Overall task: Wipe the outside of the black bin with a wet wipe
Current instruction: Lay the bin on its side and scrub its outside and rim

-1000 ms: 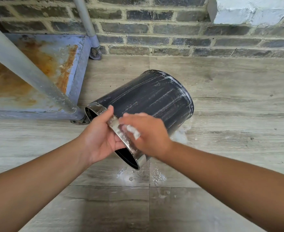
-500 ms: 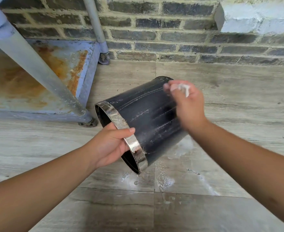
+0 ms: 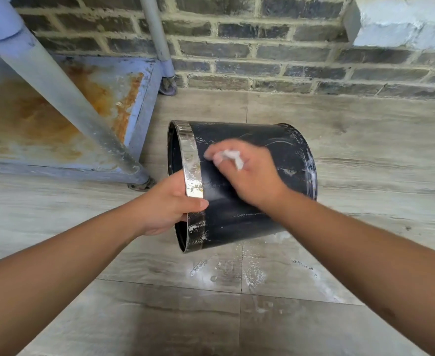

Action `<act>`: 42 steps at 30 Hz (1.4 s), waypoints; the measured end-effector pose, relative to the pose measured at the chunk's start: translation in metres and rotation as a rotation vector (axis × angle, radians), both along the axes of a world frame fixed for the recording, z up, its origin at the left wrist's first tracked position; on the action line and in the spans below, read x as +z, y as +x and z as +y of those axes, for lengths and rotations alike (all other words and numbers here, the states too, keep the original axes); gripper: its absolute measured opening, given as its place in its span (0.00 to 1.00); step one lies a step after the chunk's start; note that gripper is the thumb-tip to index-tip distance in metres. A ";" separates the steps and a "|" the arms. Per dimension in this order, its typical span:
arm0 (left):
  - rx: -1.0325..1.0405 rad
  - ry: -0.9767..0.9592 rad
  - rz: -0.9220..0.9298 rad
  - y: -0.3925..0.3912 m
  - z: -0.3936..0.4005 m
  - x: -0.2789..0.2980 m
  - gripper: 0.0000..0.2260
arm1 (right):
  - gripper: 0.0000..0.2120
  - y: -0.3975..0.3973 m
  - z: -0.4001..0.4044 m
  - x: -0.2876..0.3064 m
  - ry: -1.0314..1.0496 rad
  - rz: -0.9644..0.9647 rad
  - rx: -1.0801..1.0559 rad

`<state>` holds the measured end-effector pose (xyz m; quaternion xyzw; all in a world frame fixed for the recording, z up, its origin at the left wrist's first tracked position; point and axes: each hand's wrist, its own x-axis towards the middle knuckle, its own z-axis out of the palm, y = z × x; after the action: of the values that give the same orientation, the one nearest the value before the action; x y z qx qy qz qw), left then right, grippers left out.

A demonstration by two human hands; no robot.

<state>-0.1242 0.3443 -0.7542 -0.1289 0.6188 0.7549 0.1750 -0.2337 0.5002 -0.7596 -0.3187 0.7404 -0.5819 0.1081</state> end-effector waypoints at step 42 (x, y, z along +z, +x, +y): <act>-0.377 -0.069 -0.055 -0.019 -0.020 0.015 0.25 | 0.24 0.082 0.087 -0.062 0.527 0.449 1.028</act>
<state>-0.1433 0.3244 -0.7395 -0.0372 0.6524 0.6833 0.3257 -0.1516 0.5874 -0.8216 -0.7119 0.6156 -0.1715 0.2913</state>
